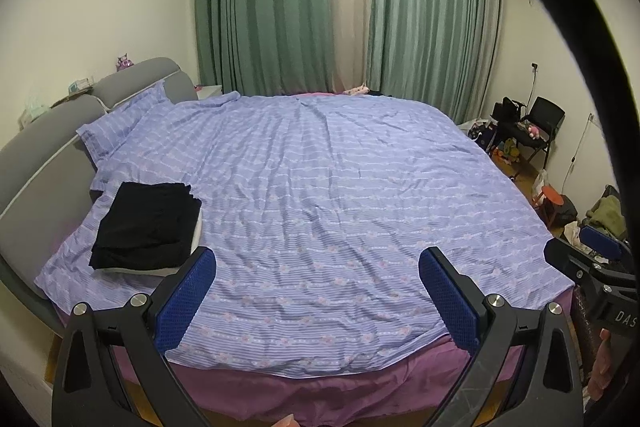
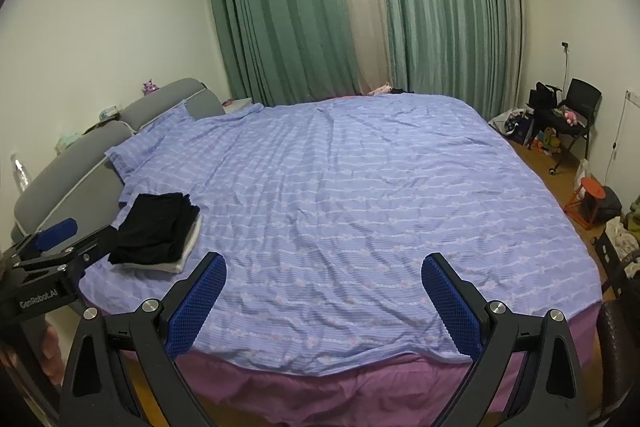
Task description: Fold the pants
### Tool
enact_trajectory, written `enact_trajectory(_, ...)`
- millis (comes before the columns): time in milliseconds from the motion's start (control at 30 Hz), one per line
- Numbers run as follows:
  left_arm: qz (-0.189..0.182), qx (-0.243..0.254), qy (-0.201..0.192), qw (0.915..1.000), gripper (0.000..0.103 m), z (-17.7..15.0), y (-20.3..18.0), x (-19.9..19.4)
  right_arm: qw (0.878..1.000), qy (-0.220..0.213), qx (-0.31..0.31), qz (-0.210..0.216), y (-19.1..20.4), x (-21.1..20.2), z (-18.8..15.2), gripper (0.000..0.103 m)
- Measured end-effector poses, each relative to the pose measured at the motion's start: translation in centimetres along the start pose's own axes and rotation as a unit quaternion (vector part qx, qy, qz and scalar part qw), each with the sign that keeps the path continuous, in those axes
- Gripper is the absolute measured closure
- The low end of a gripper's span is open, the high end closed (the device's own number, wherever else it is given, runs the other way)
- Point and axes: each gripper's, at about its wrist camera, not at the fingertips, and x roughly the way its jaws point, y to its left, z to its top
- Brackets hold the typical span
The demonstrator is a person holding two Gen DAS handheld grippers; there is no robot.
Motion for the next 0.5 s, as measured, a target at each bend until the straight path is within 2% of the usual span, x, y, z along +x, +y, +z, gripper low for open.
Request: enact_trajectory(500,-0.001,-0.003,-0.003,1.0000,0.000,0.42,0.26,0.23,1.000,-0.004,-0.005,0.000,-0.35,-0.22,0.21,0.004)
